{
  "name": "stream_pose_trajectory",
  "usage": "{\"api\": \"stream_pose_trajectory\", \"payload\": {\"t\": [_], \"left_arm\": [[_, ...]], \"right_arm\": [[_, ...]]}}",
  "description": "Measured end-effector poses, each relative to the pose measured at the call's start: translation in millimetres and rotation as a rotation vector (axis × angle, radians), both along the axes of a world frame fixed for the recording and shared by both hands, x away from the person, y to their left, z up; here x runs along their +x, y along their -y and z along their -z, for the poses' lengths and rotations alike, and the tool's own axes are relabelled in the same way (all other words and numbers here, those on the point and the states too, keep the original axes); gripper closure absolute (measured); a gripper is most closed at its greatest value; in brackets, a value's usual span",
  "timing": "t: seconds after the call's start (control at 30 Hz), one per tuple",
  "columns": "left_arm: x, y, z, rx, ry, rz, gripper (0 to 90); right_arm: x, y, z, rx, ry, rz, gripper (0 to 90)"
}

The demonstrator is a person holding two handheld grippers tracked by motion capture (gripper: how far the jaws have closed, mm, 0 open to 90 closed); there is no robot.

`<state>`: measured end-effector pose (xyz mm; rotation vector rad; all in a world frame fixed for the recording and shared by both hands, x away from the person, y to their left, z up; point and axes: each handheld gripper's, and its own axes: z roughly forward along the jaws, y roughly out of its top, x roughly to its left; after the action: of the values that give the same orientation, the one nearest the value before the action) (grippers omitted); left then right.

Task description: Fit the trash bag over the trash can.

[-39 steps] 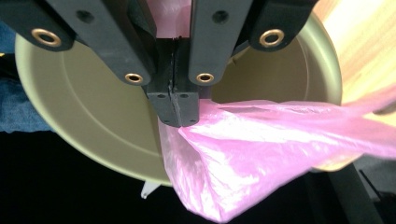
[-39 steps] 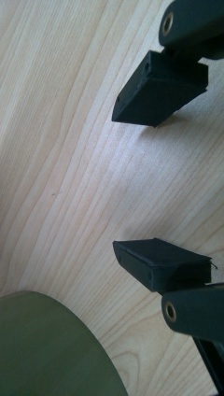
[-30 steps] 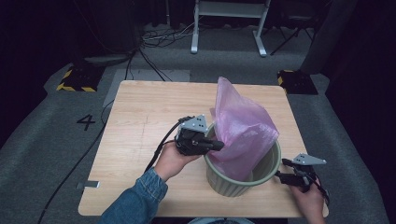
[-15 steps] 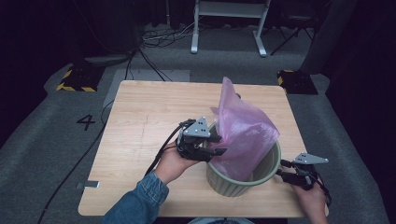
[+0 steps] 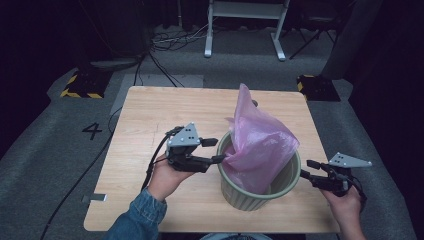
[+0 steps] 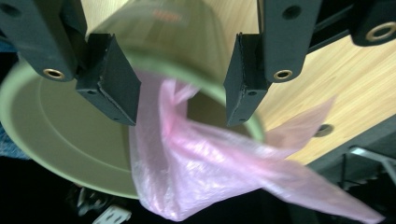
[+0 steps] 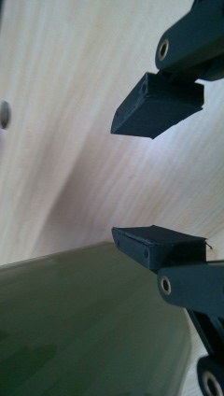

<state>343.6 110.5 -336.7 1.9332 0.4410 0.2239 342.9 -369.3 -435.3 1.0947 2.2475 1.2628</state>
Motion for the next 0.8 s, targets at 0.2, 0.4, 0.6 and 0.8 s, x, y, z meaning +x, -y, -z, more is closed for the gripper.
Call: {"api": "stream_pose_trajectory", "payload": {"t": [0.2,0.4,0.6,0.8], "left_arm": [[-5.6,-21.6,8.3,-0.007,-0.012,-0.039,41.2],[-7.6,-26.1,10.9,-0.015,-0.023,-0.050,39.5],[-11.7,-25.6,14.4,0.003,-0.022,-0.055,39.4],[-14.9,-34.7,22.0,-0.019,-0.037,-0.069,39.5]], "right_arm": [[1.6,4.7,-29.8,0.036,0.030,-0.020,40.2],[1.1,0.2,-60.9,0.068,0.065,-0.064,40.0],[3.3,-13.0,-91.8,0.083,0.126,-0.121,39.9],[14.0,-27.7,-109.7,0.104,0.139,-0.163,38.8]]}}
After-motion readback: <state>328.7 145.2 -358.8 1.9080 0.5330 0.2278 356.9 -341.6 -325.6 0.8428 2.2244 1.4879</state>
